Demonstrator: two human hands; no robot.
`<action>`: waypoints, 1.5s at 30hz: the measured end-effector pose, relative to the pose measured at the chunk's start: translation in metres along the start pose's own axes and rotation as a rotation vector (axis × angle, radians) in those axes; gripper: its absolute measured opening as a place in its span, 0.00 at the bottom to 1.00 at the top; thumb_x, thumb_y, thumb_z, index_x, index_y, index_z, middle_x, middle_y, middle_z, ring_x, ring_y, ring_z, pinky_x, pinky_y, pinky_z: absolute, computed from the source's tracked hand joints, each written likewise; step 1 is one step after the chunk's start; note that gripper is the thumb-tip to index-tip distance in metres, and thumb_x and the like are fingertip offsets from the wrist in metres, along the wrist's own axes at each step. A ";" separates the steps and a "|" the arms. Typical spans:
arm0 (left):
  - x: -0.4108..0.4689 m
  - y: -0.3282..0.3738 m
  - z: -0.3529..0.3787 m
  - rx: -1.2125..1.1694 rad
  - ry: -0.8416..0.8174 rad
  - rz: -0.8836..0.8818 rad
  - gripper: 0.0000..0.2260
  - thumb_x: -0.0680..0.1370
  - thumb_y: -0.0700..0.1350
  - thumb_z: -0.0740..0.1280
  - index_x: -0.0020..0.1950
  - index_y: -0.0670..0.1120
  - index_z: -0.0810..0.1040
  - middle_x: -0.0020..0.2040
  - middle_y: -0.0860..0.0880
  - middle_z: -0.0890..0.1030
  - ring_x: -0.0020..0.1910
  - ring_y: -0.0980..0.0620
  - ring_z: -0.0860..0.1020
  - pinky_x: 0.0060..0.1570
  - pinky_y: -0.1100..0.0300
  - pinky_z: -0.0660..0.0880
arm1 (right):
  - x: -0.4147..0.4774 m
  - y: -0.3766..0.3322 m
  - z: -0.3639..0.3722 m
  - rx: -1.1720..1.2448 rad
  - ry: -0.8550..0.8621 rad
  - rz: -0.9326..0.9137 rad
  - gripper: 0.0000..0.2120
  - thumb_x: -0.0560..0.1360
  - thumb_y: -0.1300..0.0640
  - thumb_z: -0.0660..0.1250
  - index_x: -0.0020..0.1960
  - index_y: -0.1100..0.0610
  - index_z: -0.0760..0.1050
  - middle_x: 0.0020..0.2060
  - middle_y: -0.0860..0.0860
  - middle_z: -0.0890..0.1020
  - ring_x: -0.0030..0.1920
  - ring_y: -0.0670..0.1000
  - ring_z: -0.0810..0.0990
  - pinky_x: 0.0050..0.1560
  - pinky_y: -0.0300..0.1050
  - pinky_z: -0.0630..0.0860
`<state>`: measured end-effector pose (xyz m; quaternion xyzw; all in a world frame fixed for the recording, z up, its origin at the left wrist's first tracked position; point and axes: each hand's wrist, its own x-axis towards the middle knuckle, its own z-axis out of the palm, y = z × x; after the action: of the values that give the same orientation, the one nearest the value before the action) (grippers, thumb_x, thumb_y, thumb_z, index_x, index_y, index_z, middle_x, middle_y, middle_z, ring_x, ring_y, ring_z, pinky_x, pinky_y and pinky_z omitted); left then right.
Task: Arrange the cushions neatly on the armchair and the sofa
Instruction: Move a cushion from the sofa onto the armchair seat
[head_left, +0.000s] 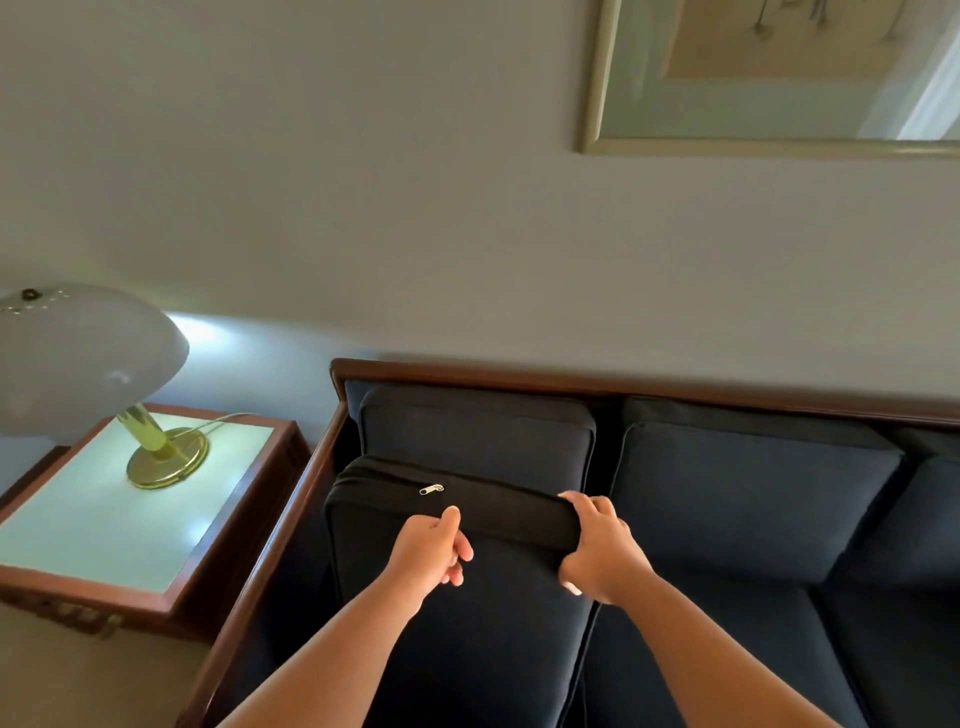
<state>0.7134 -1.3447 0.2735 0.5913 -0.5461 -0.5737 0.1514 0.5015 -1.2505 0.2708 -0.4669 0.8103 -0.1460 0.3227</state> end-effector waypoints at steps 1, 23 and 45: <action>0.003 0.002 0.003 0.002 0.022 -0.004 0.24 0.85 0.49 0.57 0.35 0.40 0.81 0.27 0.46 0.75 0.25 0.52 0.76 0.36 0.57 0.75 | 0.007 0.002 -0.002 0.005 -0.007 0.000 0.46 0.60 0.57 0.71 0.75 0.40 0.59 0.62 0.42 0.64 0.60 0.51 0.67 0.48 0.48 0.80; -0.198 -0.211 -0.035 -0.252 0.557 -0.304 0.11 0.80 0.32 0.59 0.42 0.40 0.77 0.30 0.47 0.78 0.27 0.53 0.74 0.30 0.60 0.71 | -0.024 -0.071 0.113 -0.285 -0.652 -0.572 0.40 0.76 0.56 0.68 0.82 0.41 0.52 0.78 0.52 0.65 0.57 0.48 0.77 0.57 0.42 0.78; -0.666 -0.505 -0.023 -0.543 0.987 -0.764 0.07 0.82 0.39 0.59 0.49 0.44 0.76 0.41 0.47 0.78 0.33 0.53 0.74 0.28 0.68 0.68 | -0.449 -0.159 0.433 -0.674 -1.224 -0.919 0.26 0.78 0.56 0.69 0.76 0.53 0.69 0.67 0.53 0.78 0.63 0.52 0.79 0.62 0.43 0.75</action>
<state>1.1404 -0.6287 0.2153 0.8762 -0.0024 -0.3666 0.3130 1.0522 -0.9235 0.2058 -0.8193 0.2212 0.2664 0.4571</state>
